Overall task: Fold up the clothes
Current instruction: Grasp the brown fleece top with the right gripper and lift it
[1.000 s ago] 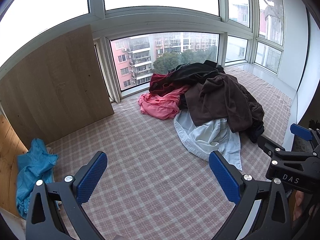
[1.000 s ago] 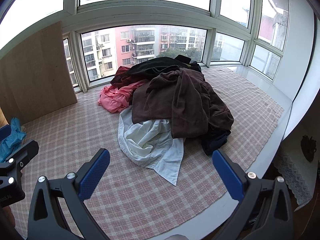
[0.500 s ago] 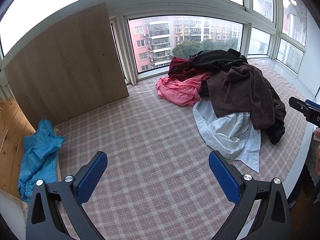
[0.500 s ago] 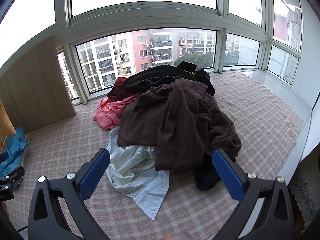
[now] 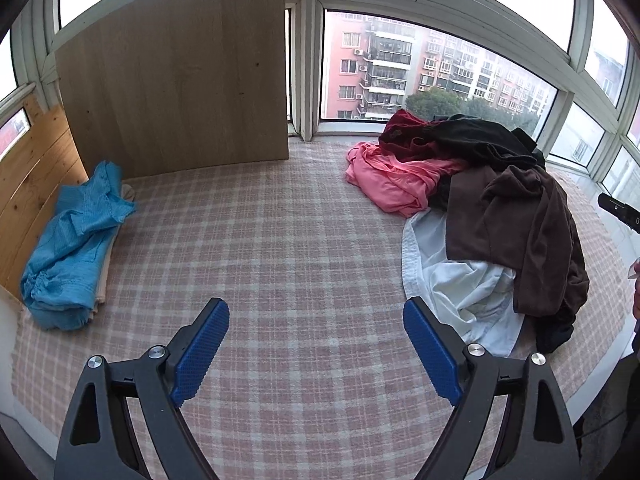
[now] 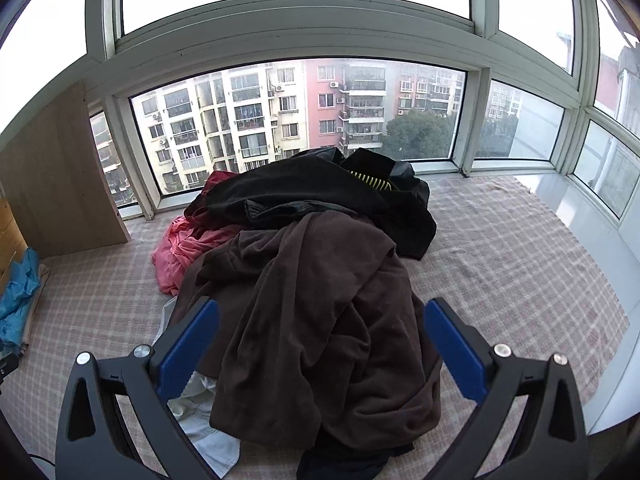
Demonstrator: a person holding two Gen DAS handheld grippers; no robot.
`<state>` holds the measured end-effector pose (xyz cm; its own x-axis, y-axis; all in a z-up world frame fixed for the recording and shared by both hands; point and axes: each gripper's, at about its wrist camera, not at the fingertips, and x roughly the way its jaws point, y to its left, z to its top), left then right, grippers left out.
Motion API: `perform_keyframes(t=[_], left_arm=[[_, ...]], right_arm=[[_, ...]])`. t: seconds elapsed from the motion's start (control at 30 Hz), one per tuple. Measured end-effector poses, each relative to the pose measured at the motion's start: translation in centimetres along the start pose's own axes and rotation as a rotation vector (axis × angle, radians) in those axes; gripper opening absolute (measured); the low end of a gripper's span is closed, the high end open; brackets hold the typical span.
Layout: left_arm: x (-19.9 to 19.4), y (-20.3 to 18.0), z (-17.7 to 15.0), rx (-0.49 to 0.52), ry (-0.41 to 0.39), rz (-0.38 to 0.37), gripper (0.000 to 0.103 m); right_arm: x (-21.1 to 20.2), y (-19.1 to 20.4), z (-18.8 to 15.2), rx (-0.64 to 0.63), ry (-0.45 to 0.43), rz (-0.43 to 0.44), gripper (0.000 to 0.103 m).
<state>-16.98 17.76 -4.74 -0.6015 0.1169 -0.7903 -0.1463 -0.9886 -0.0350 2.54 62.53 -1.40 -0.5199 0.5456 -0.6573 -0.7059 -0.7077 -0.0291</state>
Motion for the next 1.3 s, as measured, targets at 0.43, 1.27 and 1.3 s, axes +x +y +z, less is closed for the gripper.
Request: perform_keyframes(t=[0.43,1.27,1.3], left_arm=[[1.9,-3.1,3.3,0.017,-0.032,0.102,0.088],[2.7,-0.9,1.2,-0.027,0.027,0.078,0.089],[2.7,-0.7,1.1,-0.038,0.029,0.077,0.089]], right_arm=[[4.8,-9.5,5.0,0.121,-0.071,-0.062,0.1],[11.4,4.4,1.6,-0.177,0.19,0.083,0.039],[12.1,4.5,1.2,-0.188,0.206,0.068,0.031]])
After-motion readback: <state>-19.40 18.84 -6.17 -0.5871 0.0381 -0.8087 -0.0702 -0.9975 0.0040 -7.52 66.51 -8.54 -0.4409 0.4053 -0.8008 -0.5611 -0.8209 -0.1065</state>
